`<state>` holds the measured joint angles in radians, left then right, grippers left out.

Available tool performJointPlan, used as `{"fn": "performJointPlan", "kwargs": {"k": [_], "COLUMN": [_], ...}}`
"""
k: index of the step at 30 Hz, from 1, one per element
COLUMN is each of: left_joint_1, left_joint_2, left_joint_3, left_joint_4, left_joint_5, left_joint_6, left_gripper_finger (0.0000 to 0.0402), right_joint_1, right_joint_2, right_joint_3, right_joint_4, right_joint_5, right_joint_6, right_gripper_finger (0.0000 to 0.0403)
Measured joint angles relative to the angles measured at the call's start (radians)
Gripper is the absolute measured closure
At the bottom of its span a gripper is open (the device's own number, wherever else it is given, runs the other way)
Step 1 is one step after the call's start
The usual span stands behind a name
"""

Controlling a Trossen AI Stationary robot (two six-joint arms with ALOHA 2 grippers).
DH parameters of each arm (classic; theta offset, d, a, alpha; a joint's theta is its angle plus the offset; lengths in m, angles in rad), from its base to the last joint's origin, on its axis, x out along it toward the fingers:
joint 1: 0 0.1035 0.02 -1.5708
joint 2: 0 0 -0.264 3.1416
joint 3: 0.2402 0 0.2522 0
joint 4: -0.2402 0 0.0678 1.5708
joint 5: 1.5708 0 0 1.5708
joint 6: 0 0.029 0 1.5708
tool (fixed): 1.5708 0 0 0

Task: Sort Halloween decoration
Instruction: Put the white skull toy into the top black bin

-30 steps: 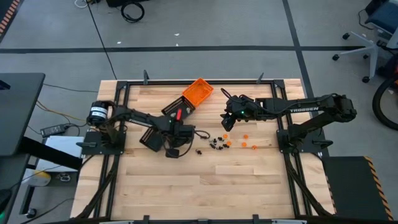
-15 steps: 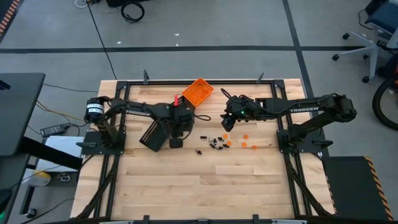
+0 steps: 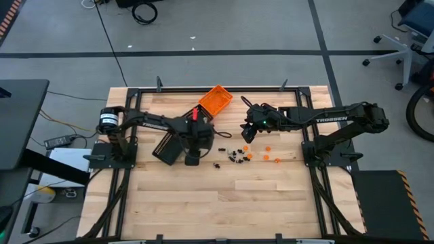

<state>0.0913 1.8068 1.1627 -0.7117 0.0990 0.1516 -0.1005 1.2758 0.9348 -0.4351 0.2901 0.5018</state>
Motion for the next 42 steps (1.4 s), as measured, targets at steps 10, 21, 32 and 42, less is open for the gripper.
{"fn": "performJointPlan", "kwargs": {"k": [10, 21, 32, 42], "left_joint_1": [-0.005, -0.045, -0.056, -0.055], "left_joint_2": [0.007, 0.013, 0.002, -0.05], "left_joint_3": [-0.058, -0.057, -0.056, -0.057], "left_joint_4": [0.032, 0.061, 0.046, 0.039], "left_joint_5": [0.0, -0.008, -0.019, -0.053], "left_joint_6": [0.017, -0.054, -0.115, -0.162], "left_gripper_finger": [0.0244, 0.0341, 0.0386, 0.0389], "right_joint_1": [0.0, 0.0, 0.0, 0.0], "right_joint_2": [0.0, 0.0, 0.0, 0.0], "right_joint_3": [0.0, 0.0, 0.0, 0.0], "right_joint_4": [0.002, 0.009, 0.016, 0.015], "right_joint_5": [0.002, 0.004, 0.004, 0.001], "right_joint_6": [0.001, 0.003, 0.002, 0.003], "right_gripper_finger": [0.023, 0.023, 0.023, 0.023]}}
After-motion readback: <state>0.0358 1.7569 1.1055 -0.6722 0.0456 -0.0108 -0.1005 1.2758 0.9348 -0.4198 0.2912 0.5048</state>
